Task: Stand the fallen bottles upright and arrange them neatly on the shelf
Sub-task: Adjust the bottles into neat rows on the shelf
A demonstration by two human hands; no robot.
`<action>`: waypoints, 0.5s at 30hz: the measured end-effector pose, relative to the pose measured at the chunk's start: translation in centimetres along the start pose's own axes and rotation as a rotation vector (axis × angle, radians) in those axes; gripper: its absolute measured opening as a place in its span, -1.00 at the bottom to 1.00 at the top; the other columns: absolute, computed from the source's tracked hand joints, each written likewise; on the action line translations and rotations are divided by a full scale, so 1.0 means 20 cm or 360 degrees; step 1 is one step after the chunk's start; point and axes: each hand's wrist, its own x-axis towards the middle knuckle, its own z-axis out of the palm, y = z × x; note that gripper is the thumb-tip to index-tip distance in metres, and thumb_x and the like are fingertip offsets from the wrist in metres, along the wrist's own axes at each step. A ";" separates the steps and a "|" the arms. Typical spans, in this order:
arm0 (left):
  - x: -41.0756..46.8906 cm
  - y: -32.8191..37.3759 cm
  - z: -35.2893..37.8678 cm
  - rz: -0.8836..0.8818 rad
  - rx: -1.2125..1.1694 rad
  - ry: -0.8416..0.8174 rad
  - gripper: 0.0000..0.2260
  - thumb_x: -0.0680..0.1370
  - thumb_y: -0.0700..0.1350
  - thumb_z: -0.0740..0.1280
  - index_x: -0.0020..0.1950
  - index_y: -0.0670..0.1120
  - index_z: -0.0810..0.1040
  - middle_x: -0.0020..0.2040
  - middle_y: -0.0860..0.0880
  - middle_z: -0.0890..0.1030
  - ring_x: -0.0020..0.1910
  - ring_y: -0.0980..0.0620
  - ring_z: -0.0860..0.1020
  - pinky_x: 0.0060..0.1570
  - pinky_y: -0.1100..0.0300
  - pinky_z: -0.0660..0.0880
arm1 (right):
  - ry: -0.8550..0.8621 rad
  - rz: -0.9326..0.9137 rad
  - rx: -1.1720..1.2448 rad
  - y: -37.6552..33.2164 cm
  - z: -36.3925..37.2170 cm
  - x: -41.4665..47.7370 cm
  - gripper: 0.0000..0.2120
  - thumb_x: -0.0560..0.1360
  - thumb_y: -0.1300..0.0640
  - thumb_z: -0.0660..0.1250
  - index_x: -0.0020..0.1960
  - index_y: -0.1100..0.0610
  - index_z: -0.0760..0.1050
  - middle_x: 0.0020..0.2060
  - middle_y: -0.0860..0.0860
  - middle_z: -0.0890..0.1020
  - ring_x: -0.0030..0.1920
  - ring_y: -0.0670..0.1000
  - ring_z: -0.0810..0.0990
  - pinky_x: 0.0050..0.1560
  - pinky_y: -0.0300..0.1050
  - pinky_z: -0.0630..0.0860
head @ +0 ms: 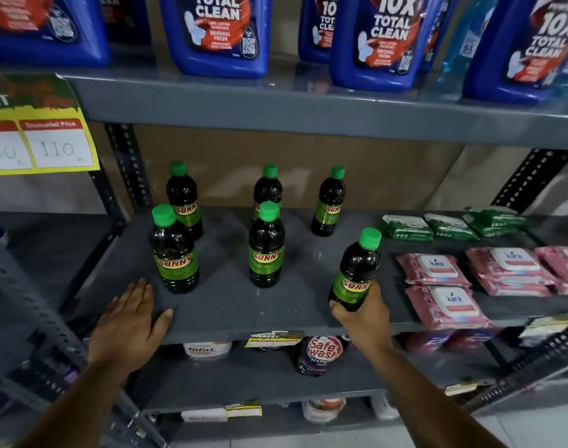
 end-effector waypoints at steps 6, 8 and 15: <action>0.01 -0.01 -0.02 0.0002 -0.0061 -0.0052 -0.24 0.49 0.31 -0.07 0.37 -0.29 0.34 0.42 -0.26 0.35 0.40 -0.22 0.30 0.32 -0.15 0.28 | -0.0014 -0.0074 0.0051 -0.02 0.00 -0.02 -0.38 0.30 0.17 0.56 0.27 0.07 0.36 -0.01 -0.03 0.59 -0.01 0.00 0.58 0.04 -0.03 0.52; 0.02 -0.02 -0.04 0.0011 -0.0111 -0.0050 -0.28 0.51 0.29 -0.02 0.35 -0.28 0.37 0.40 -0.26 0.38 0.37 -0.22 0.33 0.29 -0.16 0.32 | 0.0056 -0.0125 0.0153 0.00 -0.01 -0.06 -0.27 0.30 0.15 0.58 0.36 0.13 0.29 0.11 0.02 0.55 0.10 0.01 0.56 0.16 -0.02 0.49; 0.07 -0.13 -0.03 0.0019 -0.0117 -0.0065 -0.24 0.50 0.26 -0.19 0.43 -0.26 0.27 0.45 -0.22 0.30 0.44 -0.16 0.24 0.38 -0.11 0.17 | -0.0125 -0.0818 -0.0012 0.01 0.23 -0.48 -0.45 0.35 -0.11 0.42 0.29 -0.13 0.32 0.14 -0.21 0.34 0.18 -0.18 0.38 0.23 -0.21 0.34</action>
